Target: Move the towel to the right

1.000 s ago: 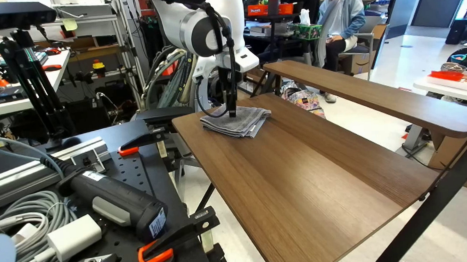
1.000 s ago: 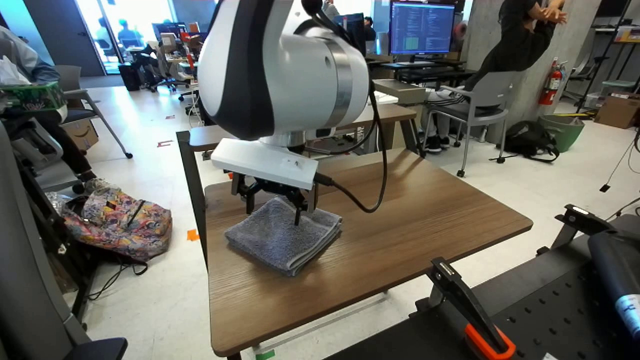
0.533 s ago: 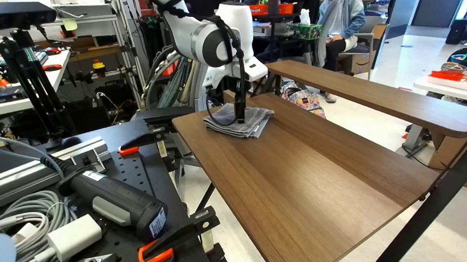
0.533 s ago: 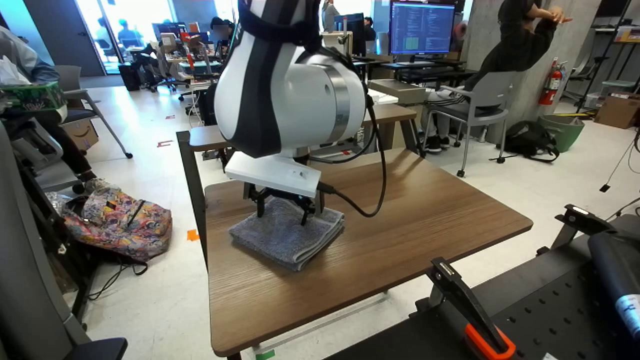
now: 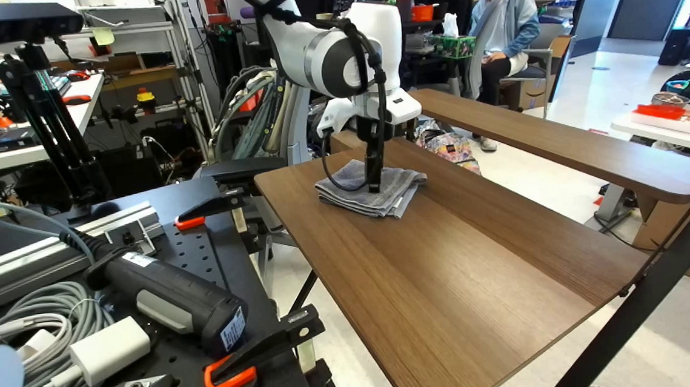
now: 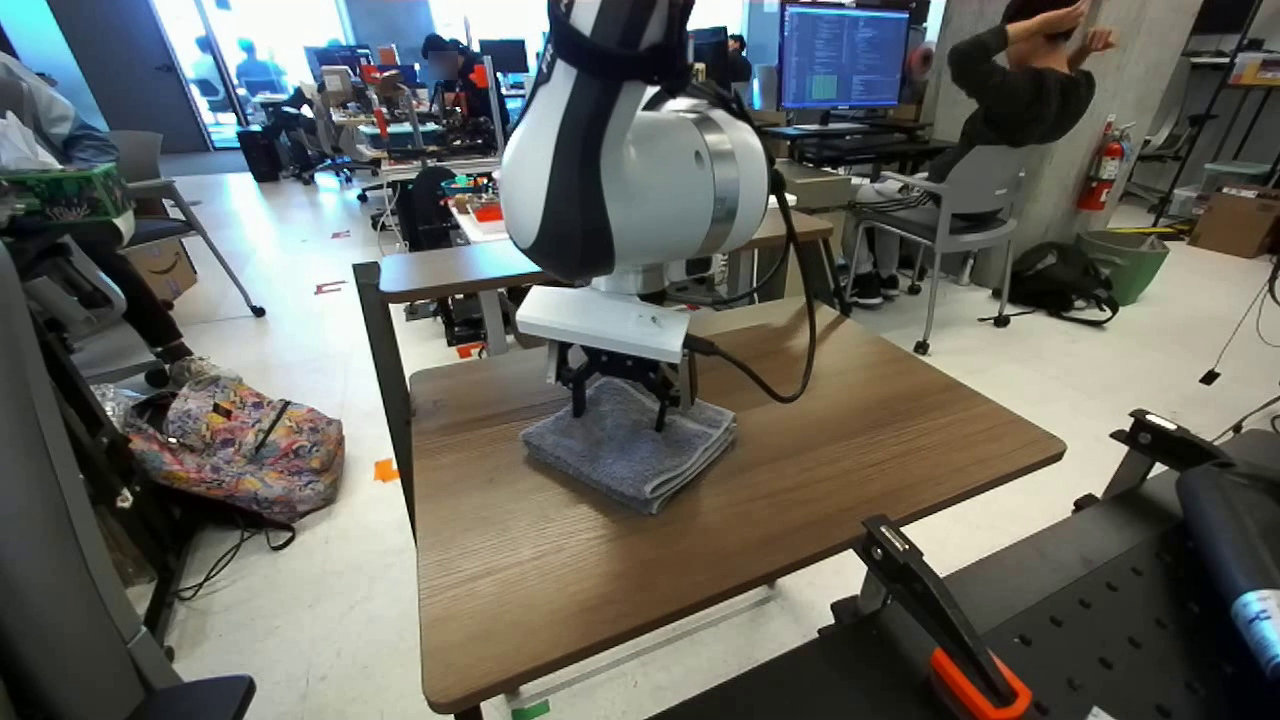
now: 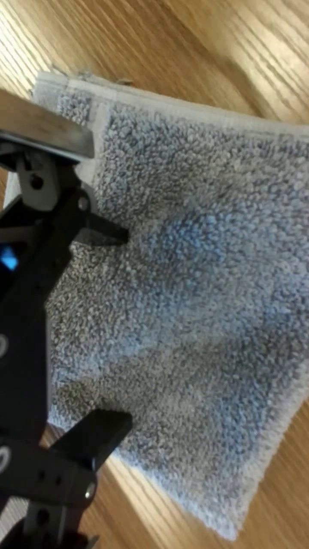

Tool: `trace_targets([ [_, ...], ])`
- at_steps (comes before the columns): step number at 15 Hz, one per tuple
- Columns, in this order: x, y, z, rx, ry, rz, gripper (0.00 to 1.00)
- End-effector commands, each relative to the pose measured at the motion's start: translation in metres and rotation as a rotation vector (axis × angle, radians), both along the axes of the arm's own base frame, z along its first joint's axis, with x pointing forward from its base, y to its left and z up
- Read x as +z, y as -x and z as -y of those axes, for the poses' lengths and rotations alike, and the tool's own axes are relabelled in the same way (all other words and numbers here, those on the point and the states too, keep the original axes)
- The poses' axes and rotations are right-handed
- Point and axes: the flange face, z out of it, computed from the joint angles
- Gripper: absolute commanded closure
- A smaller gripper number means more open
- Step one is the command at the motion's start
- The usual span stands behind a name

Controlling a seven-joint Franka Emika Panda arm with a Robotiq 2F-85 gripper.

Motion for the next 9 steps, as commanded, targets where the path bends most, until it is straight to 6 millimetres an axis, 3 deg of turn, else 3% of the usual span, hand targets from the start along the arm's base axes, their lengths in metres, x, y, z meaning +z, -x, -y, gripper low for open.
trace_targets([
  [1,0.000,-0.010,0.041,-0.052,0.015,-0.046,0.00],
  [9,0.026,-0.045,0.166,-0.260,-0.040,-0.020,0.00],
])
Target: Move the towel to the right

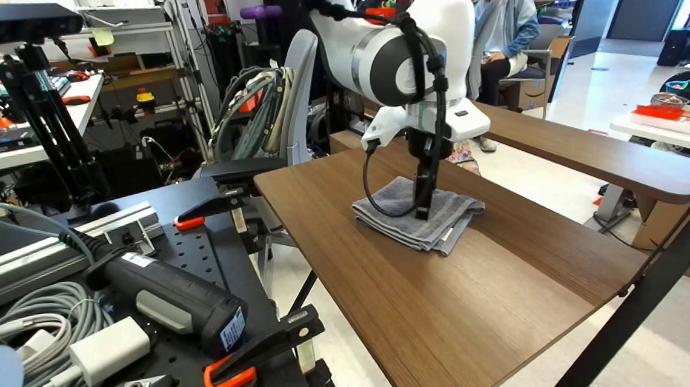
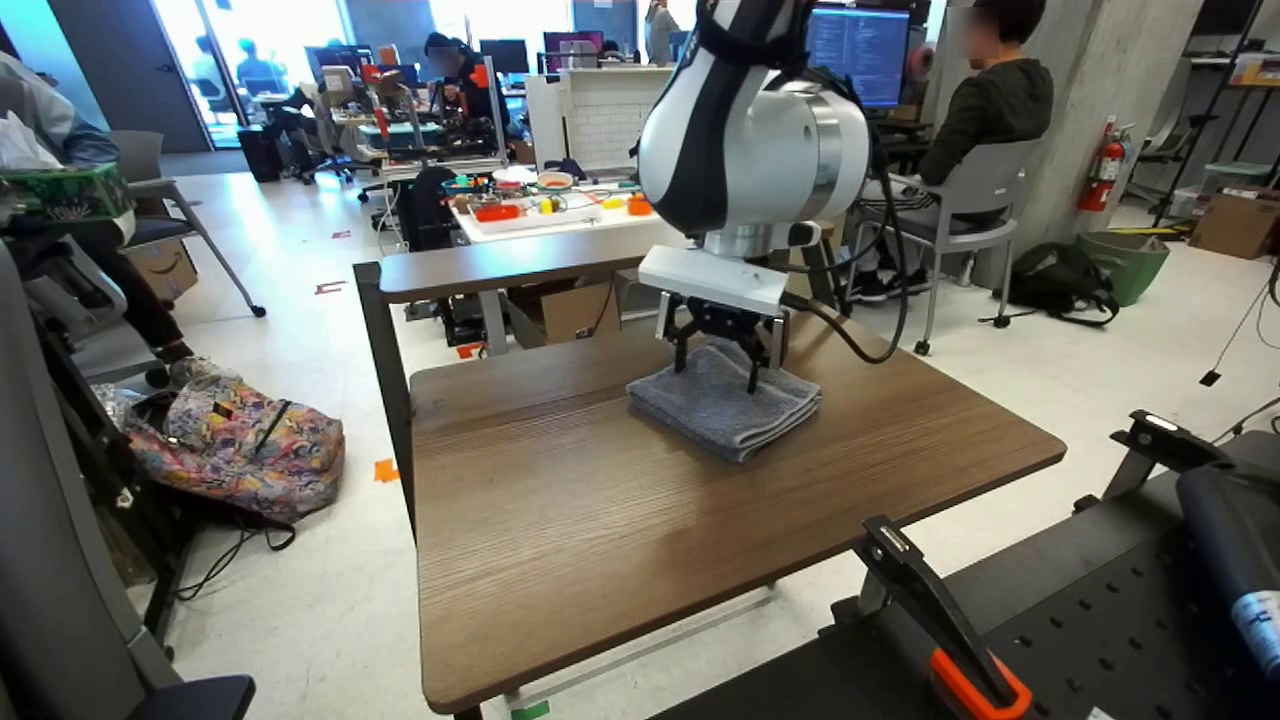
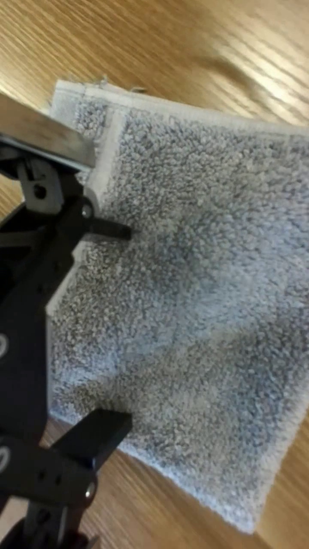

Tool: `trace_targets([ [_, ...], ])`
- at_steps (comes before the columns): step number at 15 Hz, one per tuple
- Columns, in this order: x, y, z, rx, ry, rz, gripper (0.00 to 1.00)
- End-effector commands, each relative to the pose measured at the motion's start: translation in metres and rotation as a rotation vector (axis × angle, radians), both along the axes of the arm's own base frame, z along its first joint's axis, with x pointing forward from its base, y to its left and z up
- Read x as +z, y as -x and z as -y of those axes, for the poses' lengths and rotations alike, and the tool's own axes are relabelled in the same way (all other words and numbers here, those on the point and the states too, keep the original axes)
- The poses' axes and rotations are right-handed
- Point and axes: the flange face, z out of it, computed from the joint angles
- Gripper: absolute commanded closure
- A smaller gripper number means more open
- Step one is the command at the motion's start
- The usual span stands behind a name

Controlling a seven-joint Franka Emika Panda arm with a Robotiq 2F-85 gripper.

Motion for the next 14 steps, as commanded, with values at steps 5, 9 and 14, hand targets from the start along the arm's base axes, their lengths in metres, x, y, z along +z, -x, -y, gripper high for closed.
trace_targets([
  [5,0.022,-0.028,0.104,-0.196,-0.063,-0.029,0.00],
  [9,0.053,-0.009,0.105,-0.168,-0.093,-0.034,0.00],
  [14,0.054,0.006,0.098,-0.102,-0.069,-0.070,0.00],
])
